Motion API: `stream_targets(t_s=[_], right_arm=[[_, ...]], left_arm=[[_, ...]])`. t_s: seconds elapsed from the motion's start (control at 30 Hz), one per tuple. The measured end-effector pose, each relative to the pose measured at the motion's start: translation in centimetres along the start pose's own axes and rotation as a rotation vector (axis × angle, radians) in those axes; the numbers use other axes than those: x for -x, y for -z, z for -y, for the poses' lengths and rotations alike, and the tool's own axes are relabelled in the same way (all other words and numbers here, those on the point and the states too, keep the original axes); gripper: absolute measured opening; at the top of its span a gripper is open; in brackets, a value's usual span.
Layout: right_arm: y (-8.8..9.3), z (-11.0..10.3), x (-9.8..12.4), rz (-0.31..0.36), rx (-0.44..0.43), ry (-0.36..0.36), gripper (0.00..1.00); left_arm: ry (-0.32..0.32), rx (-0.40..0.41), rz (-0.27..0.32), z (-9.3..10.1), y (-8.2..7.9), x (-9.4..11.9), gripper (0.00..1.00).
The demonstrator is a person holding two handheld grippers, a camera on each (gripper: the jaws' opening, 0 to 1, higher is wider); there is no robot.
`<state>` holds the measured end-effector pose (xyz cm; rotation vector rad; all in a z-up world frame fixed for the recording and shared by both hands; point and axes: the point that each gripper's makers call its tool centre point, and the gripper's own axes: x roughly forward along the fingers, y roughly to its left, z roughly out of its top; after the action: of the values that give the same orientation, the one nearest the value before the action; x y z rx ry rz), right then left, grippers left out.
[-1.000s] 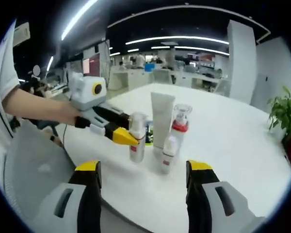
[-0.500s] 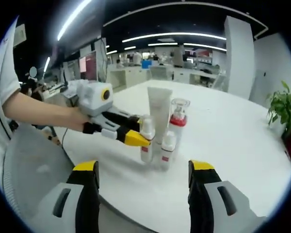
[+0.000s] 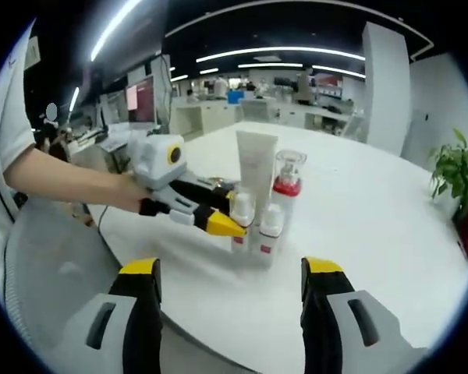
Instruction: Arrange the skincare products in the storage area until every visible bottle or jar stands upright without overlapping.
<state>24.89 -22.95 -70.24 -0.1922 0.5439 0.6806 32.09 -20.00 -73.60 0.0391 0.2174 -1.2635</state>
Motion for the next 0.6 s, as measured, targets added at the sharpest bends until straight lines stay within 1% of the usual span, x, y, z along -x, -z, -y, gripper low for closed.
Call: stream_targets(t_s=[0.2,0.33,0.4,0.5,0.6], right_arm=[[0.19,0.00,-0.03,-0.010,-0.001,0.001,0.72],[0.33,-0.08,-0.08,-0.017,0.003,-0.001,0.72],[0.41,-0.11,-0.10,-0.020,0.003,-0.003,0.72],[0.46,-0.14,-0.12,-0.022,0.003,-0.004,0.72],[0.52,-0.16,-0.15,-0.024,0.001,-0.005,0.72]], left_arm=[[-0.002,0.009,0.006,-0.38,0.44,-0.21,0.14],[-0.007,0.004,0.000,-0.55,0.66,-0.21,0.15],[-0.009,0.008,0.007,-0.79,0.71,-0.19,0.15],[-0.010,0.007,0.009,-0.71,0.63,-0.24,0.15],[0.004,0.011,0.007,-0.36,0.57,-0.31,0.15]])
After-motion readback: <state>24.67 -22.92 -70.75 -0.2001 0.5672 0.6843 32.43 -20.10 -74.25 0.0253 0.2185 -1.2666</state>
